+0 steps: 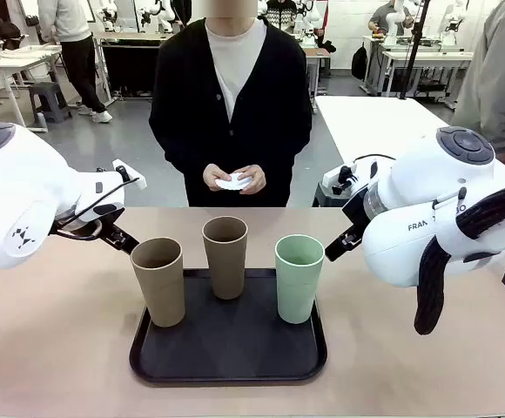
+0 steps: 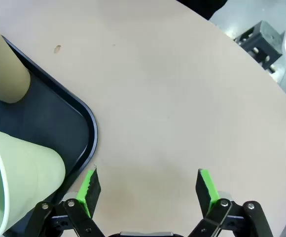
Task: Place coasters on the table and set cups on them.
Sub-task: Pick up one Reusable plastic cup and place it on a coaster set by the human.
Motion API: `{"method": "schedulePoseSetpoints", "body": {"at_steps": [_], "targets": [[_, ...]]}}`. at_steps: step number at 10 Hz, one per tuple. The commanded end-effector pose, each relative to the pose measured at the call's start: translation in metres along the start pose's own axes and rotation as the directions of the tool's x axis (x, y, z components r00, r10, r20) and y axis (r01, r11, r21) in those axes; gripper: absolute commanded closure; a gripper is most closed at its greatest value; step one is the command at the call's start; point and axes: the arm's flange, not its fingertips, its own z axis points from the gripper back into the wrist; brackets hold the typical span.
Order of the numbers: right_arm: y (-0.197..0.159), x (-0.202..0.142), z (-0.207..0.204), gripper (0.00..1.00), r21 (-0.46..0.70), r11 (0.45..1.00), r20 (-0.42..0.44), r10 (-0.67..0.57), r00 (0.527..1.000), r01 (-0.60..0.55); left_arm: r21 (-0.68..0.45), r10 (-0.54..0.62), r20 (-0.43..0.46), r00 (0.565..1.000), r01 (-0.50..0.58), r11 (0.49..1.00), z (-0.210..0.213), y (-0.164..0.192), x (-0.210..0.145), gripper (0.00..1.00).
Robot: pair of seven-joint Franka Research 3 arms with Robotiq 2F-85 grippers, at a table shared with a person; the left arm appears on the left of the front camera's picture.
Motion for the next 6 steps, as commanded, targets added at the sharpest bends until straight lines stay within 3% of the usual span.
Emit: {"method": "schedulePoseSetpoints", "body": {"at_steps": [1, 6], "targets": [[0.0, 0.0, 0.0, 0.0, 0.0, 1.0, 0.0, 0.0, 1.0, 0.0, 0.0, 0.0, 0.0, 1.0, 0.0, 1.0, 0.0, -0.0001, 0.0, 0.0], [0.0, 0.0, 0.0, 0.0, 0.0, 1.0, 0.0, 0.0, 1.0, 0.0, 0.0, 0.0, 0.0, 1.0, 0.0, 1.0, 0.0, -0.0001, 0.0, 0.0]]}}
